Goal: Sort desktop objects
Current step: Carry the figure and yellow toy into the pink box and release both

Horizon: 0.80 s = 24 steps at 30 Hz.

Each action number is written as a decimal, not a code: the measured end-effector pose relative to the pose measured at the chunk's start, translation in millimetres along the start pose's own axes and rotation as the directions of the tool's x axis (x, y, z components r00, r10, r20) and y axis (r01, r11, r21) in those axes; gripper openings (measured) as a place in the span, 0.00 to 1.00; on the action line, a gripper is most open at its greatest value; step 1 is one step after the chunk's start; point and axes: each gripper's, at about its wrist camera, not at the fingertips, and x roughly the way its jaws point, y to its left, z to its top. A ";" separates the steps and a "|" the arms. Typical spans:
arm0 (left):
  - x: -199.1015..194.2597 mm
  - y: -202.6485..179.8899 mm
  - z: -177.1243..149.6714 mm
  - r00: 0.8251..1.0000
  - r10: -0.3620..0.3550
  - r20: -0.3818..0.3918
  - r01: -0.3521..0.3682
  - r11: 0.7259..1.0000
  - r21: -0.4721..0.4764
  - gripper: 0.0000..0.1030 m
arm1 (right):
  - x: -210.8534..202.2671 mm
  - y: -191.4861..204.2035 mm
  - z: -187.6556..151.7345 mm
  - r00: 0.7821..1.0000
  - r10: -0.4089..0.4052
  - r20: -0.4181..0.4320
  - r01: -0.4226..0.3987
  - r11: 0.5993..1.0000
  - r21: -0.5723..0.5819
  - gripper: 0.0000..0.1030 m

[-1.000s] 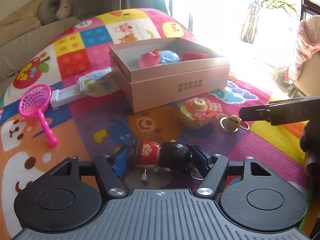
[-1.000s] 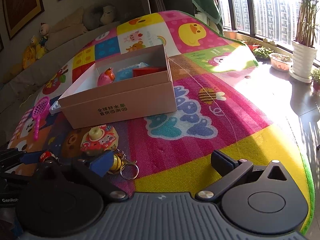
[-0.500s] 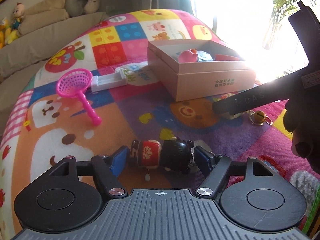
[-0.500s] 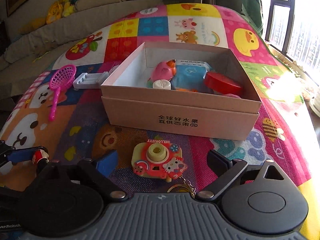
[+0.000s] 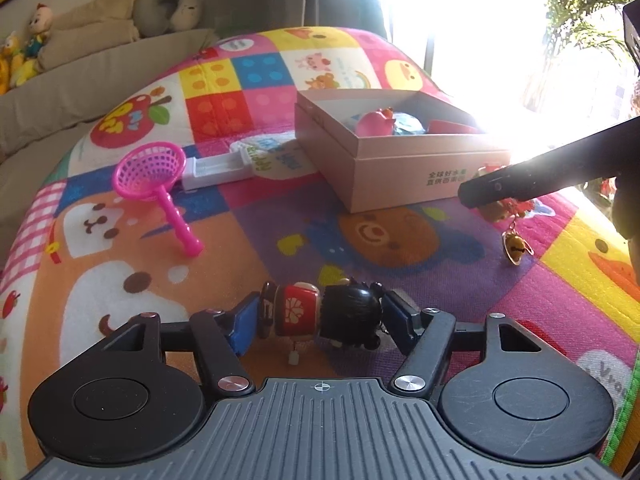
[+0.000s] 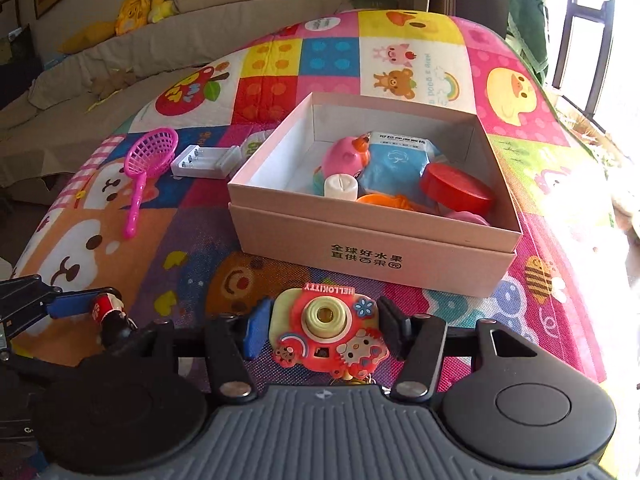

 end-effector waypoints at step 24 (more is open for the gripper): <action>27.0 -28.7 103.9 0.978 -0.022 0.207 0.000 0.994 0.105 0.93 | -112.4 -68.7 112.8 0.917 -0.101 0.386 0.067 0.993 0.102 0.54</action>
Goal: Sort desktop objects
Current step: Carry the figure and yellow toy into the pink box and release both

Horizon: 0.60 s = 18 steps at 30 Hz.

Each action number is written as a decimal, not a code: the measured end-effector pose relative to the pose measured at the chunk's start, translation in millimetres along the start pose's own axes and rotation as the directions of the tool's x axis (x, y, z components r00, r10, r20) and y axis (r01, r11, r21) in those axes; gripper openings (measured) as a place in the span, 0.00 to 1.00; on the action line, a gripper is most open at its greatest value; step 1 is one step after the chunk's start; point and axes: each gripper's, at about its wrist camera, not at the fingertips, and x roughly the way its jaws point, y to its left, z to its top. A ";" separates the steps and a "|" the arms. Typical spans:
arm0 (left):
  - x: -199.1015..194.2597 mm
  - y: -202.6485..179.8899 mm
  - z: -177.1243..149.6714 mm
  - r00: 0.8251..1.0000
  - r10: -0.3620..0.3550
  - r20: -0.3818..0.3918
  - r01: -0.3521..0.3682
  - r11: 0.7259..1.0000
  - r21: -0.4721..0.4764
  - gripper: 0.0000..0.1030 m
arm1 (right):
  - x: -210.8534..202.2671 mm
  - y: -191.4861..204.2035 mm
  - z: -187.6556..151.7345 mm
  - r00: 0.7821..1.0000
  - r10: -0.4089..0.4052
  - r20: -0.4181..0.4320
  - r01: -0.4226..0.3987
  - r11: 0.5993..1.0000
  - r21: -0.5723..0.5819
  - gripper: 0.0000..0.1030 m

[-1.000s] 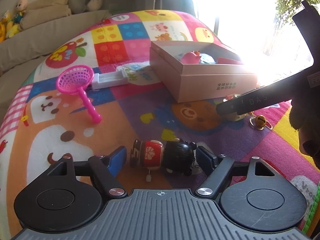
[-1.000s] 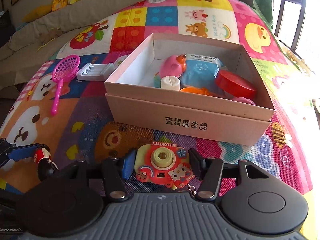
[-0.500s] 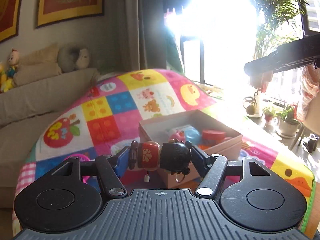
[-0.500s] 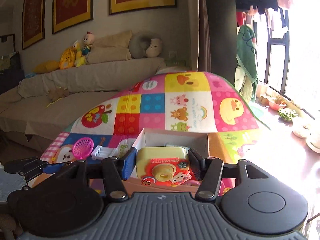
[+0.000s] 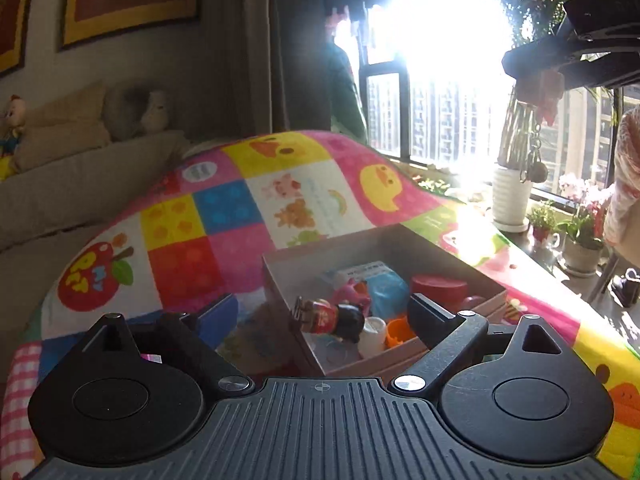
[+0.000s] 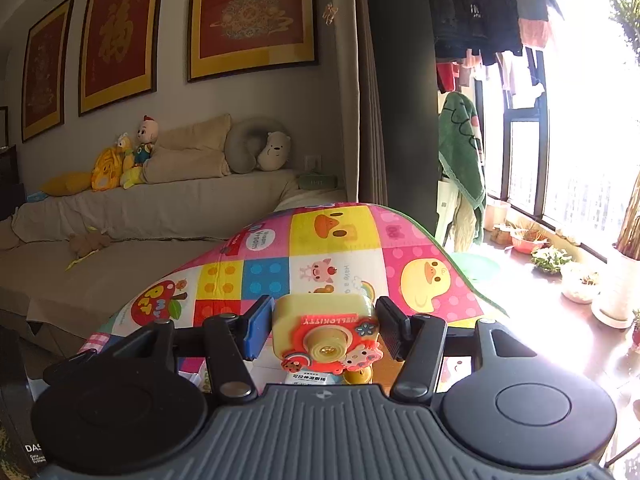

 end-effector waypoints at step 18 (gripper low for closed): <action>-21.4 51.6 -71.3 0.987 0.074 -0.143 -0.101 0.977 -0.190 0.98 | 135.3 50.0 -25.4 0.980 0.050 -0.193 -0.063 0.996 -0.062 0.66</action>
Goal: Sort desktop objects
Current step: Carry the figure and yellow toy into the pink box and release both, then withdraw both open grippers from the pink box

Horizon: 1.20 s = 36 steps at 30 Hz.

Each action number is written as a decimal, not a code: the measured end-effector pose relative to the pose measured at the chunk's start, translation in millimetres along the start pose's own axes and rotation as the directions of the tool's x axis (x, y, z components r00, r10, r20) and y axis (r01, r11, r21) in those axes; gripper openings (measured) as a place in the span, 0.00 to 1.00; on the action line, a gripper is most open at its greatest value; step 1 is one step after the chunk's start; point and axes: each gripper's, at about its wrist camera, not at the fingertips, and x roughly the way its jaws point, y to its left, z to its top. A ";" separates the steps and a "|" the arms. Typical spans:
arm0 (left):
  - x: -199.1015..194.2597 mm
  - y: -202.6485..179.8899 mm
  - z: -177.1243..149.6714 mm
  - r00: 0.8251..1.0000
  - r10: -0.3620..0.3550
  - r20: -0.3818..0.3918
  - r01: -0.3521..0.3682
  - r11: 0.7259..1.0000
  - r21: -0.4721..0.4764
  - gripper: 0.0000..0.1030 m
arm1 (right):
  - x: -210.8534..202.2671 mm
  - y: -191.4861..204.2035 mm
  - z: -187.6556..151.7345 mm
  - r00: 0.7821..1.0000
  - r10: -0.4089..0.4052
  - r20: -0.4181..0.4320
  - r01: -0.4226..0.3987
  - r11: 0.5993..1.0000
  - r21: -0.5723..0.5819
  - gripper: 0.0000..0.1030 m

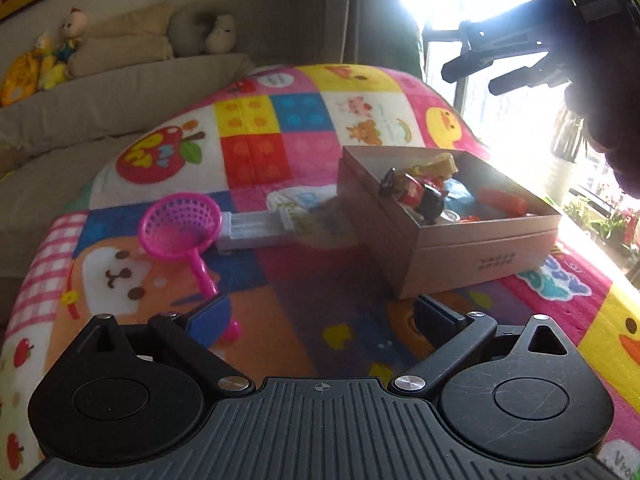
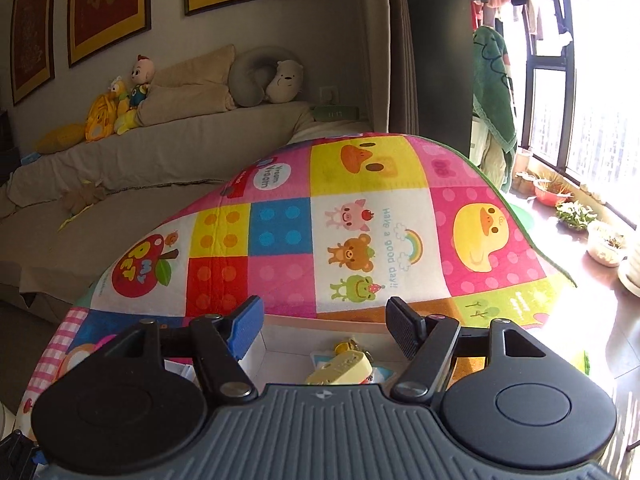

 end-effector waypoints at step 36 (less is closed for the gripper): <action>-13.6 41.2 -28.4 0.999 0.013 0.029 -0.009 0.988 -0.153 0.99 | 44.9 107.2 -73.2 0.994 -0.015 -0.109 -0.032 0.908 -0.418 0.47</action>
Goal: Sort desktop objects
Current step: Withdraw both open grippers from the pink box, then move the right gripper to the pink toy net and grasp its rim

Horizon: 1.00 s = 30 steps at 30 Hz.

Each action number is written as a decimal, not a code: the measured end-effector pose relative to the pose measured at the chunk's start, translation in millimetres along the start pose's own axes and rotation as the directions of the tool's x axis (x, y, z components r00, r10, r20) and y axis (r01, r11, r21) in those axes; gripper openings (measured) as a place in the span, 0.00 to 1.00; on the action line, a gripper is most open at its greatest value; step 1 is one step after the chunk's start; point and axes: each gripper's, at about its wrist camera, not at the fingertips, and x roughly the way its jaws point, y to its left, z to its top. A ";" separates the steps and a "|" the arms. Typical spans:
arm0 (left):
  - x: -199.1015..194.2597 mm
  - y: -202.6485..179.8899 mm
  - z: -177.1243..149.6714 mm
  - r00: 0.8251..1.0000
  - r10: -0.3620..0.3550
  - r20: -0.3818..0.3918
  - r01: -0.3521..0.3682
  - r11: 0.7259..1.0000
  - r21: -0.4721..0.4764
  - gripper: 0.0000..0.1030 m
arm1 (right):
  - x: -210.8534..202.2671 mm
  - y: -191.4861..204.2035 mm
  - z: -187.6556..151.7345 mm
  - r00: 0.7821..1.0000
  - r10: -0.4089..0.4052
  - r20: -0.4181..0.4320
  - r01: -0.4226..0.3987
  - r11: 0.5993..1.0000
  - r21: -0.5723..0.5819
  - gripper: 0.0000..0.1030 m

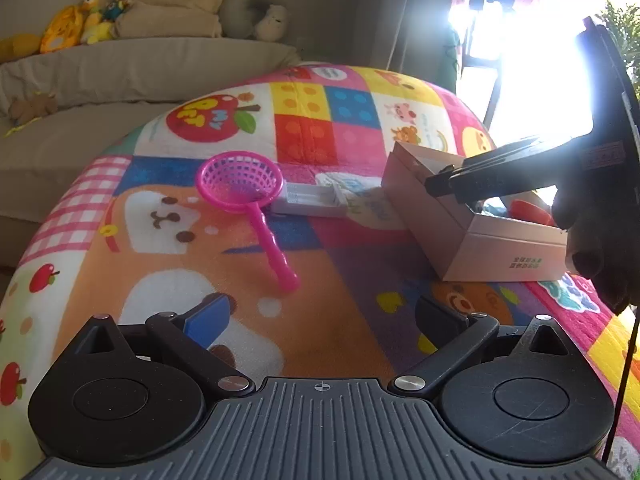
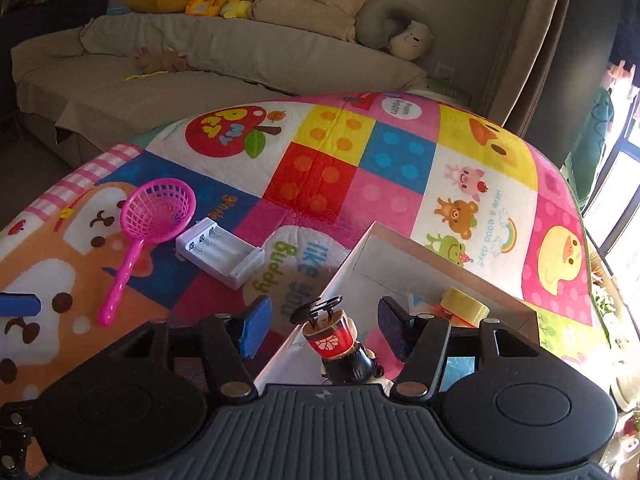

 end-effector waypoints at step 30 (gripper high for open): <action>4.0 9.0 -0.7 1.000 -0.004 -0.020 0.003 0.998 -0.059 0.99 | 82.5 10.8 83.7 0.931 0.307 -0.196 -0.202 0.883 0.423 0.82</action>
